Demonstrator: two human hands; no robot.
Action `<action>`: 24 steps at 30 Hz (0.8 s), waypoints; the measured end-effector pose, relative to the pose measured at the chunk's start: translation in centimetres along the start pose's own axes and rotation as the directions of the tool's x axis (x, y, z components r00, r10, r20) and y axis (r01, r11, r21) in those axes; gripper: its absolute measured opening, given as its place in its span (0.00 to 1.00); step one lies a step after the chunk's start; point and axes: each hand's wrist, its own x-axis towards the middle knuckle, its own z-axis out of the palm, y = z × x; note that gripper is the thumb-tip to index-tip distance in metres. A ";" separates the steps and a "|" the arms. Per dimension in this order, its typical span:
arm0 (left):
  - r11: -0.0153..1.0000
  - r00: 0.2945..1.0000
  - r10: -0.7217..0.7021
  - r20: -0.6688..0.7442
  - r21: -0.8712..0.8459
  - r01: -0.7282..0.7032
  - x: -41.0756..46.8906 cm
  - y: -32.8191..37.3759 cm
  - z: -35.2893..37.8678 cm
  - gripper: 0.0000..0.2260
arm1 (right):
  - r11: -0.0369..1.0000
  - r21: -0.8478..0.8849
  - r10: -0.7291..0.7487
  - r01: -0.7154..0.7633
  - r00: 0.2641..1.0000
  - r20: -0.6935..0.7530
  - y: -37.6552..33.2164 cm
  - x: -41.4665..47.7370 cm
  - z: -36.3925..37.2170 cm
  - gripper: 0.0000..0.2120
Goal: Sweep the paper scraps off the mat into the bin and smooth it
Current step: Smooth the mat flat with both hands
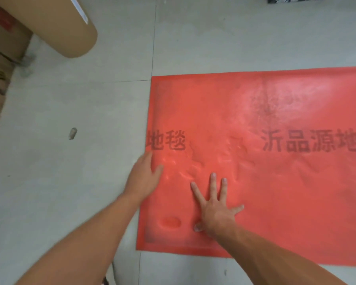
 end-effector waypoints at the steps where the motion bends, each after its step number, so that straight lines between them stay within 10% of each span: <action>1: 1.000 1.000 0.010 -0.027 -0.020 -0.010 2.4 1.1 -0.8 0.27 | 1.000 -0.007 0.002 -0.002 1.000 0.005 0.0 0.0 0.0 0.62; 9: 0.991 0.991 -0.131 0.032 0.004 0.131 12.5 6.3 -1.8 0.35 | 0.999 -0.017 0.029 -0.028 0.998 0.064 0.0 1.0 0.2 0.64; 24: 0.980 0.976 -0.198 0.090 0.029 0.196 -1.0 0.8 4.7 0.38 | 1.000 0.005 0.026 -0.026 0.999 0.046 -0.1 0.5 -0.1 0.64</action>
